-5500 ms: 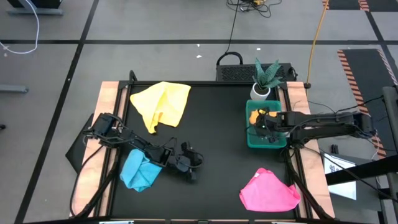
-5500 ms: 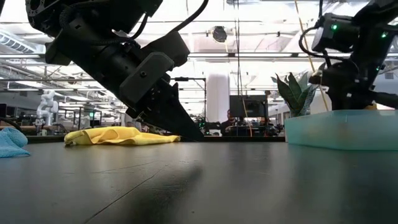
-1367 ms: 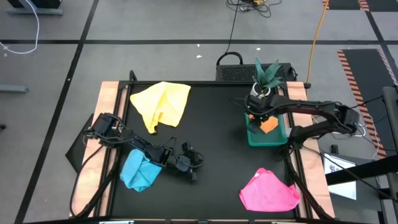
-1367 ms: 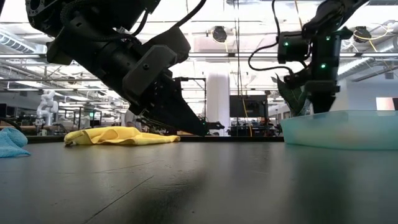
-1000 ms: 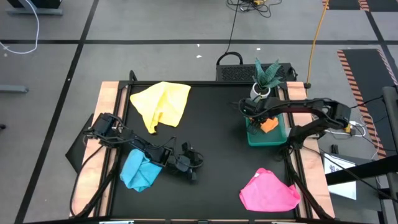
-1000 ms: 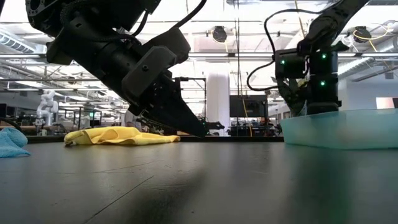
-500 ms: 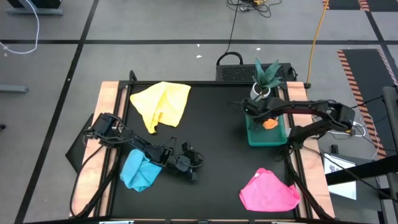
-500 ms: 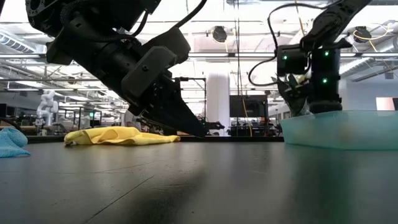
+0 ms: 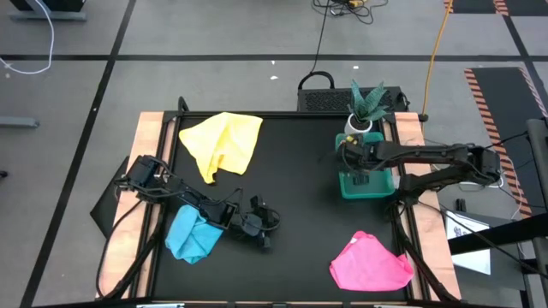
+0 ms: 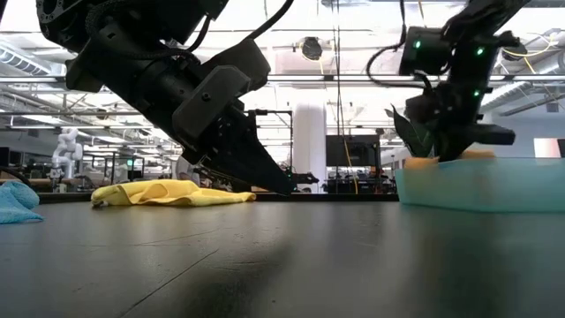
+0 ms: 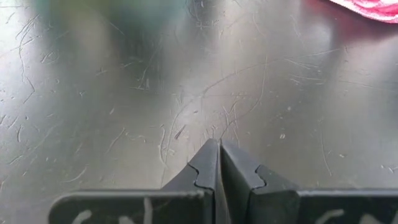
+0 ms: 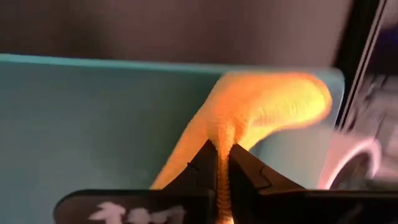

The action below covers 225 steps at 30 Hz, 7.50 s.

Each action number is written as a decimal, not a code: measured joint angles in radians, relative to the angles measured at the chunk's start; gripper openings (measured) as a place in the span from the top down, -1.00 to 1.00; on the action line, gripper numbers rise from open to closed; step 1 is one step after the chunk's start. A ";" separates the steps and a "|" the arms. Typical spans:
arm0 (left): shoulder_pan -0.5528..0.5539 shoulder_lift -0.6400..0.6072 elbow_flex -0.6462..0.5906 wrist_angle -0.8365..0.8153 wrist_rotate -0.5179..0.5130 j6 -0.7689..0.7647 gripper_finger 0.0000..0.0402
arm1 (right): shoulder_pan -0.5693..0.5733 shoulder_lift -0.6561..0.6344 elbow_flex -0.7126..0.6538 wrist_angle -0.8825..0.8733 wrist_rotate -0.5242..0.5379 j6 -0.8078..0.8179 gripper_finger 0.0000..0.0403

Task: Fold microfiber towels
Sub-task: Put the orange microfiber cloth into the green bin, then fold the blue microfiber cloth

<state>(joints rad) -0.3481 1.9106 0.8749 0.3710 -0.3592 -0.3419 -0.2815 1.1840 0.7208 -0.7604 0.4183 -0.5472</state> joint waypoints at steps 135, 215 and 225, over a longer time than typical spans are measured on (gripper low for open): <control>-0.002 0.000 0.000 0.028 0.001 -0.002 0.91 | -0.325 0.068 0.069 -0.156 -0.320 0.848 1.00; -0.162 -0.489 -0.124 -0.957 0.287 -0.259 0.00 | 0.880 0.451 -0.040 1.466 0.080 0.707 1.00; -0.171 -0.489 -0.260 -0.779 0.330 -0.154 0.28 | 0.880 0.451 -0.040 1.467 0.080 0.710 1.00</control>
<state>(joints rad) -0.5194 1.4212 0.6150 -0.4077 -0.0296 -0.4964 0.5983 1.6352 0.6807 0.7067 0.4984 0.1627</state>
